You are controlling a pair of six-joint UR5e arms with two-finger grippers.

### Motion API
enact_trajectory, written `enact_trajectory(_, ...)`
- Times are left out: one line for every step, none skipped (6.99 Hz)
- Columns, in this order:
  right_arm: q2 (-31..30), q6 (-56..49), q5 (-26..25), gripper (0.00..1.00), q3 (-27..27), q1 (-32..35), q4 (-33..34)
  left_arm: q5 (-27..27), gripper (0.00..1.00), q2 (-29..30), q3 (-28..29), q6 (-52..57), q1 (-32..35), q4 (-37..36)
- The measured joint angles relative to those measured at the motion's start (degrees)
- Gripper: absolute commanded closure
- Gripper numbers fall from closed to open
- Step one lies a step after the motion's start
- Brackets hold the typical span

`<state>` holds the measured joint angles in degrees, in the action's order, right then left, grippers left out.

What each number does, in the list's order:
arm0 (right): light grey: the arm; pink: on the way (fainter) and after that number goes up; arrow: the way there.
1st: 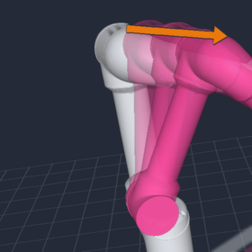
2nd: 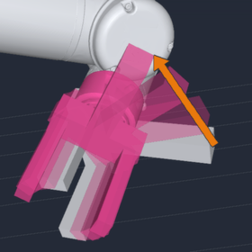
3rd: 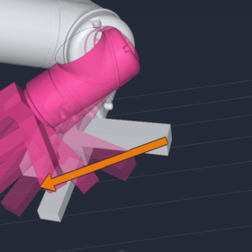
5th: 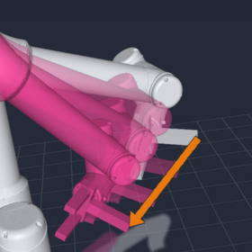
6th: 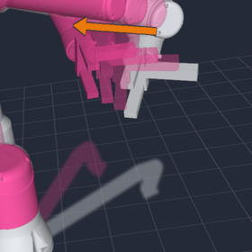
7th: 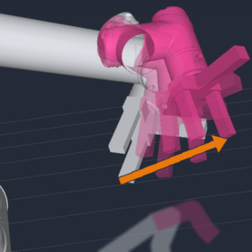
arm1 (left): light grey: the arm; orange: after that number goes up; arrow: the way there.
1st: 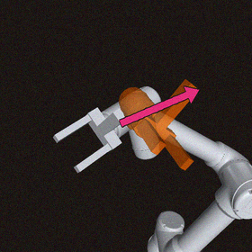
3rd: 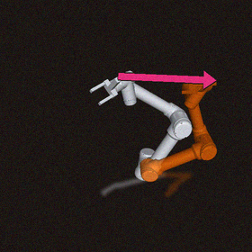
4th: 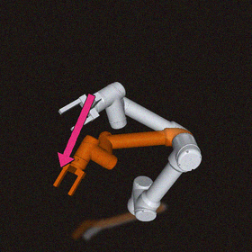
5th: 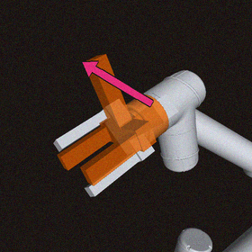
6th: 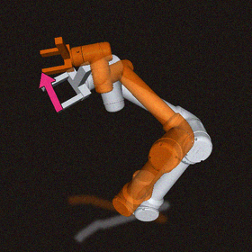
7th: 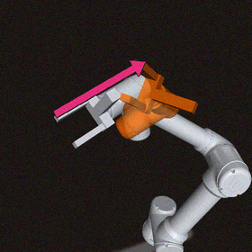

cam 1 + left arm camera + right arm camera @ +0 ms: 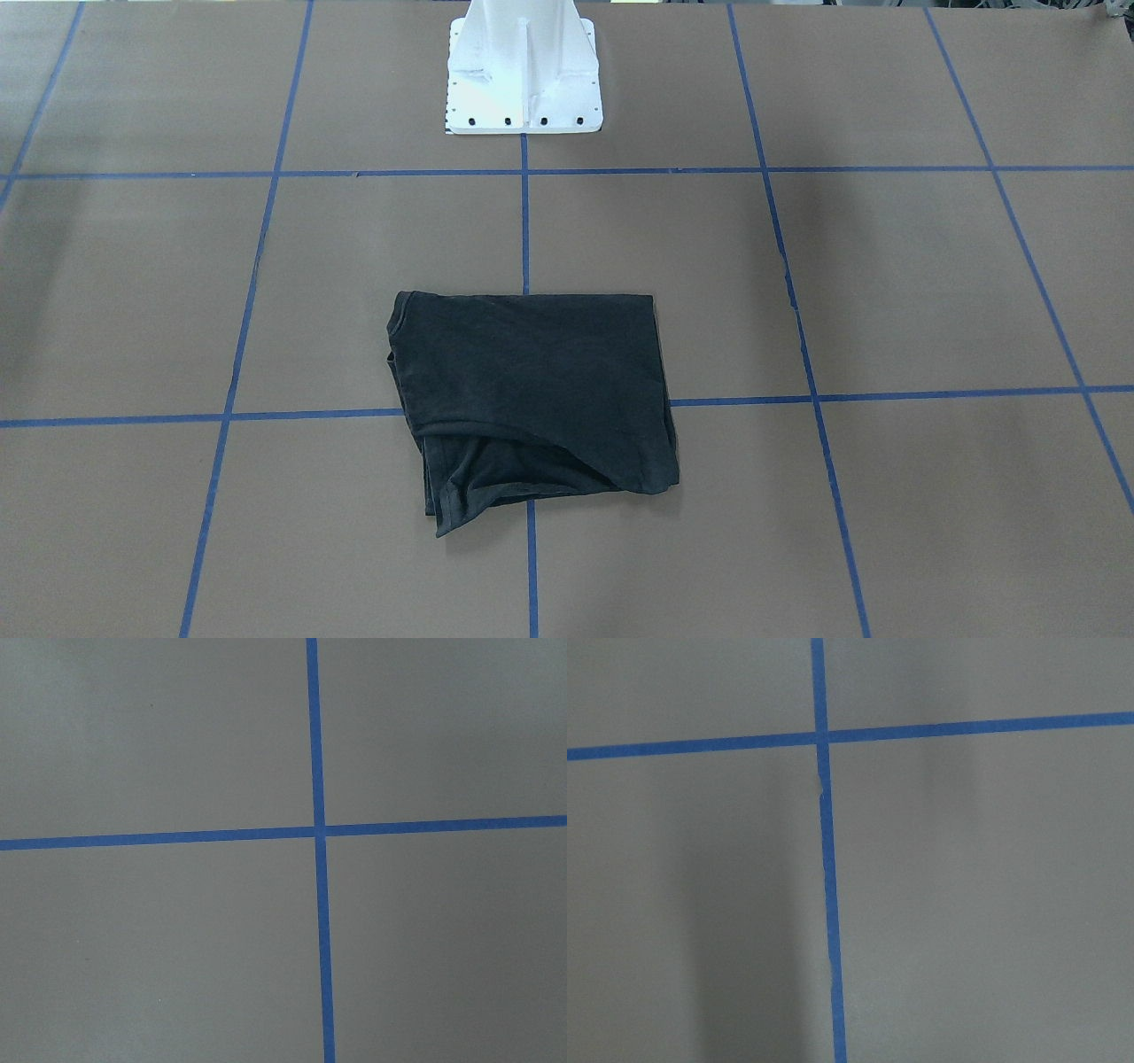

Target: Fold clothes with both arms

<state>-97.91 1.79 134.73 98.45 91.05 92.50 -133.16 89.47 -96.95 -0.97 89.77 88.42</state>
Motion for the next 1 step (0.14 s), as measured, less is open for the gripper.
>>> enact_trajectory(0.0,-0.01,0.02,0.0,-0.01,0.0,0.02,0.0,0.0,0.0,0.0,0.0,-0.01,0.0)
